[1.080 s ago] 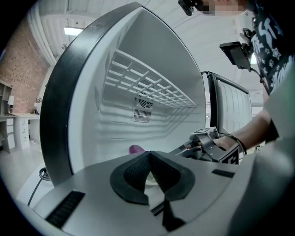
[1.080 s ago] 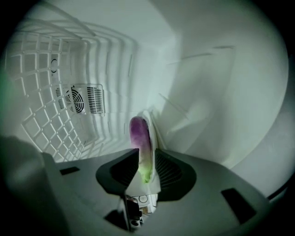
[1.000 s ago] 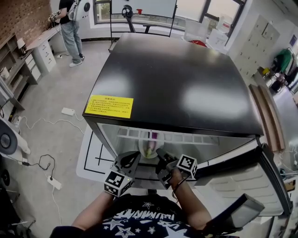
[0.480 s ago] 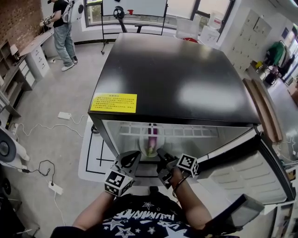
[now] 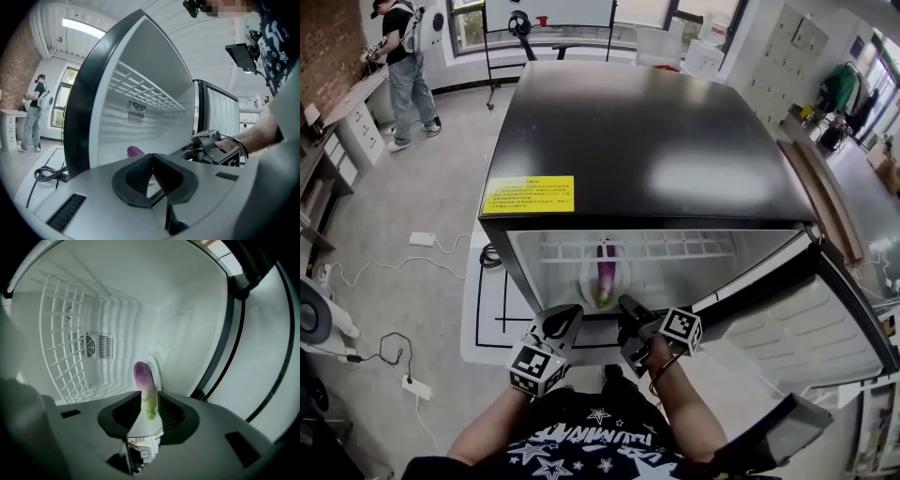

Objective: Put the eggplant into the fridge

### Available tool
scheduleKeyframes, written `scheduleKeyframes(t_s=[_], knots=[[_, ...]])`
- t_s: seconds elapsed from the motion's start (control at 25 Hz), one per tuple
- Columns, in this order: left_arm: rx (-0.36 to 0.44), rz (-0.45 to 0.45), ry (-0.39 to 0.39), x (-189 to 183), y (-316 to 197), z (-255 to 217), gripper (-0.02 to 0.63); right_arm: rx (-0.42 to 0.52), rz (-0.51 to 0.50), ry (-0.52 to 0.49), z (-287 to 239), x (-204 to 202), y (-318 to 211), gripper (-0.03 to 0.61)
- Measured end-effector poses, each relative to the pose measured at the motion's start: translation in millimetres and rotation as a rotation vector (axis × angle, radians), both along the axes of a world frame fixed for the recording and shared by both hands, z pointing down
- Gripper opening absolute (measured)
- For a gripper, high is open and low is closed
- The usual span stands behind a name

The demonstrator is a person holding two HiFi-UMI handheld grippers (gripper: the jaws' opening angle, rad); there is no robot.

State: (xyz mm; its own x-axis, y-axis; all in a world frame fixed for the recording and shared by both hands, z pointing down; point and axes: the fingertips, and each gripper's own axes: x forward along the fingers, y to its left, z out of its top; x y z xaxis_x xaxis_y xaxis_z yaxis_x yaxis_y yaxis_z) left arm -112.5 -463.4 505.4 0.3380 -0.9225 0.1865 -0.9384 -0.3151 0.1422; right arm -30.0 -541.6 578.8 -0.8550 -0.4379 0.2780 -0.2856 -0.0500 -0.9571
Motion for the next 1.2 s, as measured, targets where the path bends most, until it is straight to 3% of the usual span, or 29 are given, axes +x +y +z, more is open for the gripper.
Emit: scheduleKeyframes(t_s=[0.32,0.72,1.08,1.2], knots=[[-0.017,0.081,-0.010,1.8,31.7,5.8,0.009,0.002,0.117,-0.032,6.3,18.3,34.2,0.091],[-0.074,0.246,0.005,41.5,58.2,27.7,0.009,0.140,0.181,-0.079,-8.1,56.1,91.7,0.089],[-0.077,0.277,0.000,62.0,70.9,35.0,0.009,0.359,0.055,0.086,-30.2,70.7,120.6,0.089],[-0.090,0.295,-0.010,75.7,86.0,39.7,0.009,0.373,0.045,0.085,-31.7,80.0,133.2,0.087]])
